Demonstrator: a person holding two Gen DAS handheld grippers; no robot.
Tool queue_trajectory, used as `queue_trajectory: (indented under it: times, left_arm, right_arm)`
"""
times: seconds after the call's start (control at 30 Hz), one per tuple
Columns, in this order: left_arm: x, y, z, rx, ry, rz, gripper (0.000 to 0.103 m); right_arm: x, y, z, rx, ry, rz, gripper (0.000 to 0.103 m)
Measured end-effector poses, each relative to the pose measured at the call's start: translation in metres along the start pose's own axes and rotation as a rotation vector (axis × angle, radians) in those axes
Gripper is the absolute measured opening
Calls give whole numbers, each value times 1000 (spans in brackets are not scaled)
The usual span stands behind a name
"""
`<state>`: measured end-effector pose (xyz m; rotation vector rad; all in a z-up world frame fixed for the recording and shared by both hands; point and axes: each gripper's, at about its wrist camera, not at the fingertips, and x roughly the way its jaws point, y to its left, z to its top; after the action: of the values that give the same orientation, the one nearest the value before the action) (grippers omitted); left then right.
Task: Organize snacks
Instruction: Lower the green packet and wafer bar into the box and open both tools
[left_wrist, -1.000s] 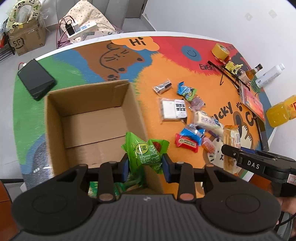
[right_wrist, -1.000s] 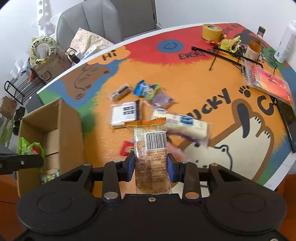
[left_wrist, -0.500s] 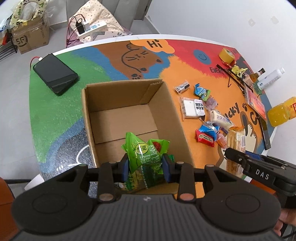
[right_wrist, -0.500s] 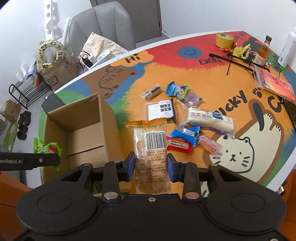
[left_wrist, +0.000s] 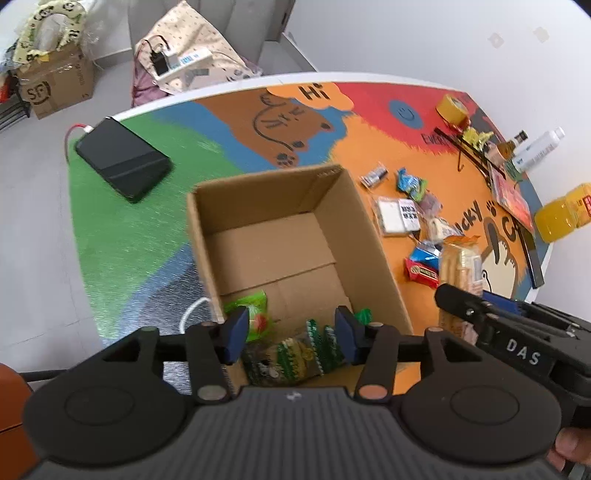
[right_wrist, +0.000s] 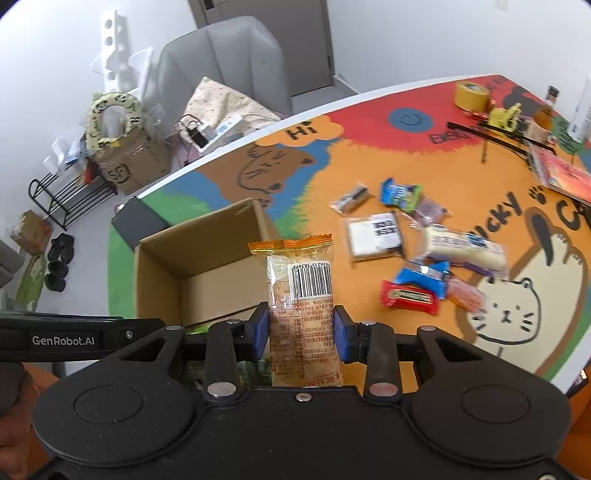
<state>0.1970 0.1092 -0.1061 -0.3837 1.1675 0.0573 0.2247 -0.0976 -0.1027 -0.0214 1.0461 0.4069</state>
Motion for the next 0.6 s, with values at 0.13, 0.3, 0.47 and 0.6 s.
queue_trajectory:
  times: [0.13,0.3,0.47,0.6]
  left_arm:
    - [-9,11,-1,-25,-16,15,58]
    - [-19,26,-3,-65,-35,44,65]
    - [-27,35,-3,-93,-55,74,74]
    - [-28,35,-3,-107,-61,83,82]
  right_arm:
    - [4,14,3,-14,4,23,34]
    - [6,25,10,-18,-9,60,34]
    - [2,33,15,-42,-33,85,48]
    - [-2,27,12,-30,-41,72,53]
